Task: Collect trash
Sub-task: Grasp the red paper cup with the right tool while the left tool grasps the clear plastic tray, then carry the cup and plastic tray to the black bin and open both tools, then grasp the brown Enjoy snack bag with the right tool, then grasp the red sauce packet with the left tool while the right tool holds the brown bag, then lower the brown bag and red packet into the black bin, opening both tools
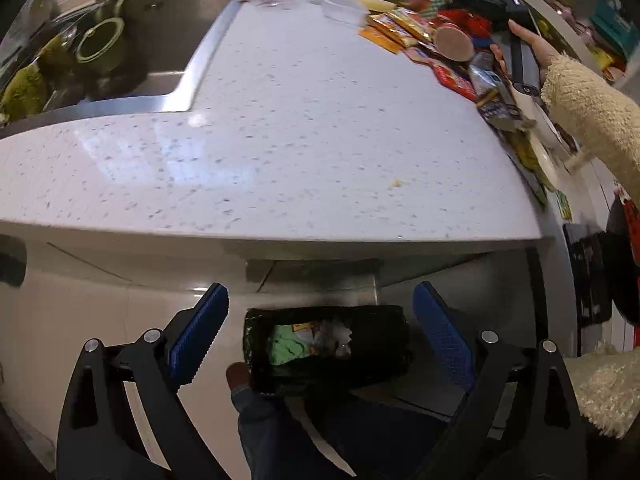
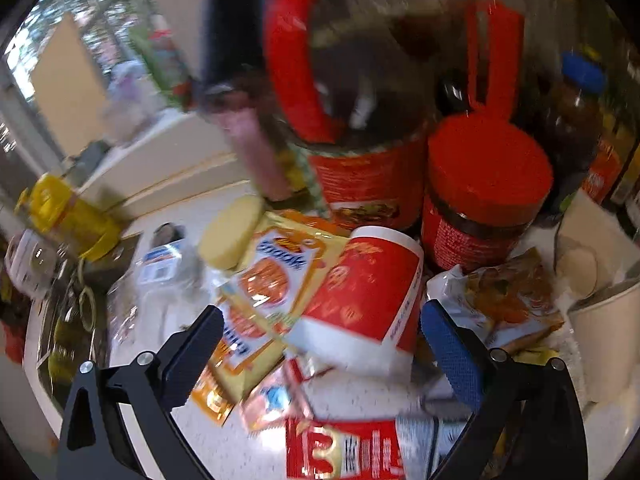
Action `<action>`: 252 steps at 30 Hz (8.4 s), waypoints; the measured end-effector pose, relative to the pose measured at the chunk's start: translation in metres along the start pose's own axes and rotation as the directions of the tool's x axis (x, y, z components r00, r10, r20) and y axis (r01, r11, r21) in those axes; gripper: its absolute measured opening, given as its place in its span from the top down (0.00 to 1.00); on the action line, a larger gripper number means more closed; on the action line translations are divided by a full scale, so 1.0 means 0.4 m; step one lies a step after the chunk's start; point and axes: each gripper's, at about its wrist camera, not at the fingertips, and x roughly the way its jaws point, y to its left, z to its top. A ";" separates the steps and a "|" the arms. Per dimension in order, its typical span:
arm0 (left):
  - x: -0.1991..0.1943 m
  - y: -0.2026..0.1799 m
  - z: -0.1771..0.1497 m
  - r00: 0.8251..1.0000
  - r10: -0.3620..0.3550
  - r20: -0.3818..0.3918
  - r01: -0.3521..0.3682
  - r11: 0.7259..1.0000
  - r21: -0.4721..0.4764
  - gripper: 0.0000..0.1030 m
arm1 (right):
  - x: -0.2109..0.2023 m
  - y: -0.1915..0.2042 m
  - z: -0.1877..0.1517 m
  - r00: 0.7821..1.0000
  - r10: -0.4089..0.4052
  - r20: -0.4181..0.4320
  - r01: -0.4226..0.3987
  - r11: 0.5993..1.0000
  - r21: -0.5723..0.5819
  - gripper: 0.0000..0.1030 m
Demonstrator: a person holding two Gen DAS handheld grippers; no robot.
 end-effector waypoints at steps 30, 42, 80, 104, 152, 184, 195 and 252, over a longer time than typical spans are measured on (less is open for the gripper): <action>0.195 -0.139 0.670 0.967 0.142 0.212 -0.164 0.982 0.092 0.12 | -0.373 -0.007 -0.379 0.967 0.186 0.175 -0.169 0.980 -0.105 0.41; 0.412 -0.164 0.893 0.965 0.241 0.104 -0.249 0.966 0.067 0.12 | -0.408 -0.056 -0.488 0.977 0.165 0.137 -0.157 0.985 -0.067 0.40; -0.044 -0.175 -0.020 0.995 -0.063 -0.084 0.091 0.911 0.401 0.32 | -0.513 0.014 -0.817 0.959 0.266 -0.095 -0.278 0.949 -0.151 0.39; 0.330 -0.142 -0.192 0.896 0.069 -0.439 0.105 0.927 0.359 0.12 | -0.312 -0.091 -1.081 0.940 0.030 -0.339 -0.097 0.978 -0.184 0.05; 0.095 -0.294 0.315 0.990 -0.139 0.017 0.125 0.931 0.343 0.10 | -0.425 -0.114 -0.418 0.965 -0.009 0.263 0.038 0.994 -0.105 0.23; 0.531 -0.602 0.652 0.981 -0.112 -0.161 0.196 0.551 0.811 0.44 | -0.520 -0.170 -0.602 0.984 -0.022 0.177 0.035 0.997 -0.071 0.05; 0.485 -0.476 0.673 0.966 -0.200 -0.164 0.256 0.653 0.713 0.60 | -0.318 -0.139 -0.679 0.989 -0.127 -0.074 0.101 0.952 -0.288 0.08; -0.062 -0.169 -0.015 0.998 0.027 0.057 -0.044 0.950 0.308 0.12 | -0.500 0.020 -0.975 0.995 0.022 -0.093 -0.048 0.955 -0.291 0.05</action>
